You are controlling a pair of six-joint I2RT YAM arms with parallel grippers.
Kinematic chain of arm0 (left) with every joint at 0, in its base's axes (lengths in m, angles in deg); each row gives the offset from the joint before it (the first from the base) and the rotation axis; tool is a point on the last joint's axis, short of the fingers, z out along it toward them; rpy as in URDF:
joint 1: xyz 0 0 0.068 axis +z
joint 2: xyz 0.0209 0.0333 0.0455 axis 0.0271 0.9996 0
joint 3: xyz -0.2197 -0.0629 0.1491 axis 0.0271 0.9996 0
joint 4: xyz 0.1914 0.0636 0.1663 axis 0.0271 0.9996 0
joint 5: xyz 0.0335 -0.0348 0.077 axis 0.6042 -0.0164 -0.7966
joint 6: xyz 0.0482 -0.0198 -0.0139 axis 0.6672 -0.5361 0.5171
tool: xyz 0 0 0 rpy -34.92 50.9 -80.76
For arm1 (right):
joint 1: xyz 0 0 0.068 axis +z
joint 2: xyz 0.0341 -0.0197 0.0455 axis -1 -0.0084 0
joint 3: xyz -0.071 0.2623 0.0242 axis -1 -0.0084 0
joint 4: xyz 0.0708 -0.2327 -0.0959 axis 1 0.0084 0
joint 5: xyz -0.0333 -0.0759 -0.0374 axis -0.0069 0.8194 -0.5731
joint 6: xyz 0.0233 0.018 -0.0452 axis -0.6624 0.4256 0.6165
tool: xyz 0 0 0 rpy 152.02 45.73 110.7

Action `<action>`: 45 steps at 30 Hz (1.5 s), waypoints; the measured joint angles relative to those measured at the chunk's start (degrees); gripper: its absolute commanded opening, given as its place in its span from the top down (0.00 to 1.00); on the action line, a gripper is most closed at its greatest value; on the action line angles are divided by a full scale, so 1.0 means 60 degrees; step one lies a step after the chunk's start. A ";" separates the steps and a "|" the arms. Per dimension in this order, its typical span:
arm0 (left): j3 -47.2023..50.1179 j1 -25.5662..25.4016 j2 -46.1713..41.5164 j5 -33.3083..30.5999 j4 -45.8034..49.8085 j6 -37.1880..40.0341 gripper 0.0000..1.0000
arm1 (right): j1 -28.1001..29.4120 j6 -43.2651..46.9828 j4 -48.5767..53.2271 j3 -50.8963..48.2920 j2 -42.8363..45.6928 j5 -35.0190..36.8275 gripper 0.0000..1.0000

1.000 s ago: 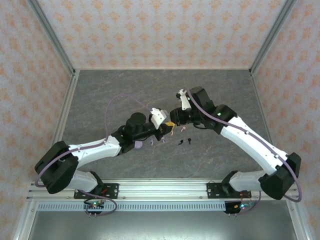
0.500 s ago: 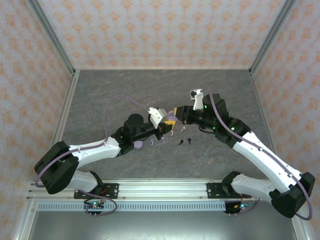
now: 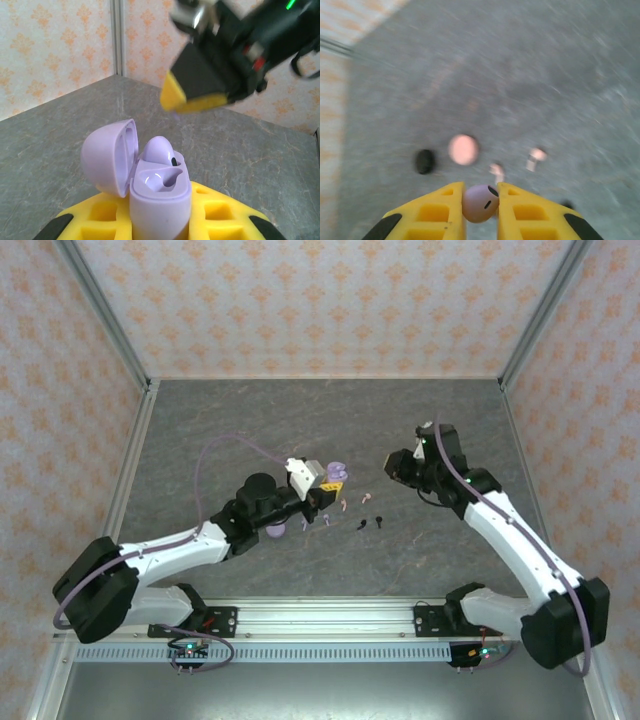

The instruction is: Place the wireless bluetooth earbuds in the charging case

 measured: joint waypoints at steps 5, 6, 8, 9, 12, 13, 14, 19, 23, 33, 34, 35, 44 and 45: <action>0.0226 -0.0004 -0.0375 -0.0182 0.0368 0.0033 1.00 | -0.0328 0.0033 0.0532 -0.1151 -0.1228 0.0113 0.82; 0.0240 0.0000 -0.0433 -0.0229 0.0444 0.0062 1.00 | -0.0357 0.0029 0.0546 -0.1315 -0.1384 0.0164 0.82; 0.0255 0.0000 -0.0514 -0.0270 0.0543 0.0076 1.00 | -0.0415 0.0029 0.0543 -0.1596 -0.1632 0.0277 0.82; 0.0266 -0.0004 -0.0546 -0.0277 0.0565 0.0076 1.00 | -0.0444 0.0029 0.0525 -0.1708 -0.1745 0.0324 0.82; 0.0284 0.0000 -0.0597 -0.0313 0.0616 0.0106 1.00 | -0.0546 0.0029 0.0361 -0.1927 -0.2116 0.0423 0.82; 0.0284 0.0000 -0.0597 -0.0317 0.0627 0.0142 1.00 | -0.0583 0.0029 0.0291 -0.1982 -0.2280 0.0466 0.82; 0.0284 -0.0004 -0.0597 -0.0328 0.0648 0.0175 1.00 | -0.0590 0.0029 0.0233 -0.2025 -0.2433 0.0499 0.82; 0.0284 -0.0004 -0.0597 -0.0415 0.0670 0.0248 1.00 | -0.0601 0.0040 0.0146 -0.2087 -0.2834 0.0670 0.76; 0.0284 0.0000 -0.0597 -0.0452 0.0692 0.0248 1.00 | -0.0601 0.0175 0.0120 -0.2087 -0.2871 0.0707 0.70; 0.0291 0.0000 -0.0597 -0.0481 0.0790 0.0251 1.00 | -0.0586 0.1122 0.1439 -0.1082 -0.2969 0.1293 0.64; 0.0302 0.0000 -0.0597 -0.0484 0.0794 0.0251 1.00 | -0.0565 0.1239 0.1617 -0.0892 -0.3056 0.1392 0.64; 0.0310 -0.0004 -0.0597 -0.0484 0.0801 0.0251 1.00 | -0.0517 0.1344 0.1770 -0.0739 -0.3147 0.1483 0.64; 0.0379 -0.0004 -0.0641 -0.0514 0.0863 0.0251 1.00 | 0.0390 0.2051 0.2881 0.0222 -0.4408 0.2390 0.64; 0.0404 0.0000 -0.0667 -0.0521 0.0863 0.0251 1.00 | 0.0437 0.2095 0.2951 0.0288 -0.4517 0.2448 0.64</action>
